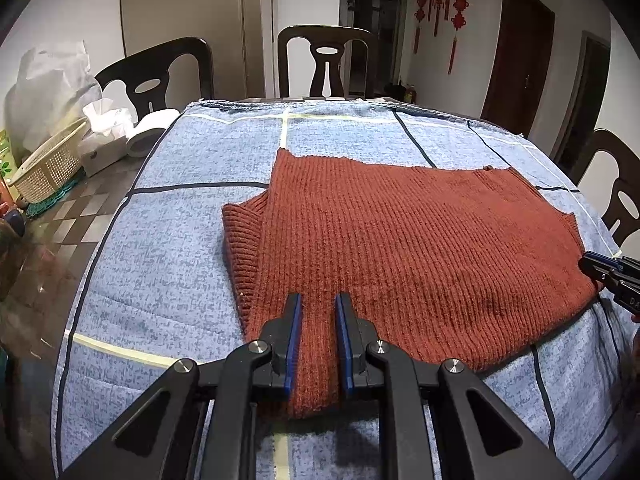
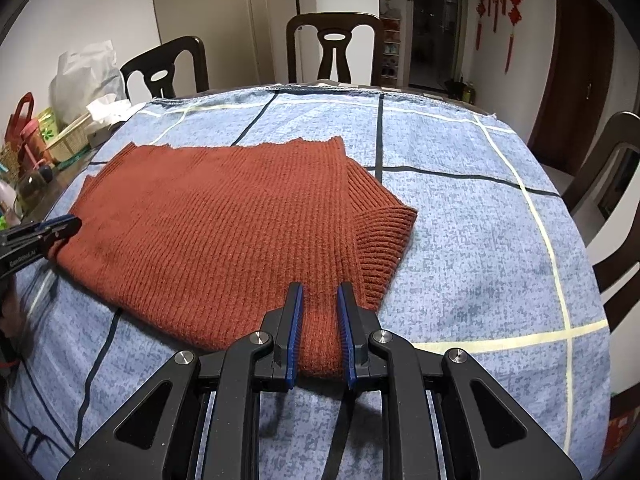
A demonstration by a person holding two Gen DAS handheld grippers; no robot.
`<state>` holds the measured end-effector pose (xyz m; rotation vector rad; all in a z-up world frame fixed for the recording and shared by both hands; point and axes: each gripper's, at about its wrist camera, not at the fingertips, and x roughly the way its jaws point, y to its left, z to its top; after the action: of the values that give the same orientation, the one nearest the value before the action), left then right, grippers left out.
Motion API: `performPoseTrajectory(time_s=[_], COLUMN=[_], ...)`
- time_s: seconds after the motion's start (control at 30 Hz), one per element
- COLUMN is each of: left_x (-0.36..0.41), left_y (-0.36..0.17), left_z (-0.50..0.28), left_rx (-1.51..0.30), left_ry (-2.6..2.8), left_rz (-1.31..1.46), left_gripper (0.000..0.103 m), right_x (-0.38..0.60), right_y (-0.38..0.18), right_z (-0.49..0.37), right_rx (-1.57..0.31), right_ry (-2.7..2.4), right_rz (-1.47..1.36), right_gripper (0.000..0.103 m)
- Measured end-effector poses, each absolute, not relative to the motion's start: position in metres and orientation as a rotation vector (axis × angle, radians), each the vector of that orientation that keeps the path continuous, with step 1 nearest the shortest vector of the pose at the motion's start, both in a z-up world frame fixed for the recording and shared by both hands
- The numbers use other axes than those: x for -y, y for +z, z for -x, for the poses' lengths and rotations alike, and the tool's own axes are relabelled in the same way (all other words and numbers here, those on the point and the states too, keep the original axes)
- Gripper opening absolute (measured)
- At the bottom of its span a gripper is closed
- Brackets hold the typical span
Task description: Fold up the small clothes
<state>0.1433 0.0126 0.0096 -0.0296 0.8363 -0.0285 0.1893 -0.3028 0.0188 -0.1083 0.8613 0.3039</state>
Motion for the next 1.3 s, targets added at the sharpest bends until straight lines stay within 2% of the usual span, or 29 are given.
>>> performPoseTrajectory(time_s=[0.27,0.63,0.77,0.83,1.07,1.3], left_x=[-0.015,-0.015,-0.018,-0.020,-0.041,-0.058], left_y=[0.024,0.013,0.018,0.021,0.022,0.008], left_z=[-0.143,-0.149,-0.146,-0.144,-0.147,-0.163], left_rx=[-0.808,-0.841,-0.829,-0.822,-0.808,-0.851], left_ry=[-0.037,-0.017,-0.016,-0.021,-0.006,-0.004], left_rz=[0.041,0.018,0.024,0.029,0.073,0.146], left_gripper=[0.019,0.019,0.019,0.019,0.038,0.044], right_x=[0.300,0.300,0.305,0.307,0.320,0.329], right_y=[0.028,0.027,0.032,0.033,0.029,0.019], right_z=[-0.191,-0.195,-0.194,-0.195,-0.208,-0.224], right_rx=[-0.841,-0.863,-0.854,-0.853,-0.877,-0.914], right_ry=[0.304,0.307,0.318,0.322,0.333,0.348], right_rz=[0.109,0.111,0.074,0.061,-0.016,-0.078], right_gripper=[0.018,0.019,0.036,0.037,0.038,0.038])
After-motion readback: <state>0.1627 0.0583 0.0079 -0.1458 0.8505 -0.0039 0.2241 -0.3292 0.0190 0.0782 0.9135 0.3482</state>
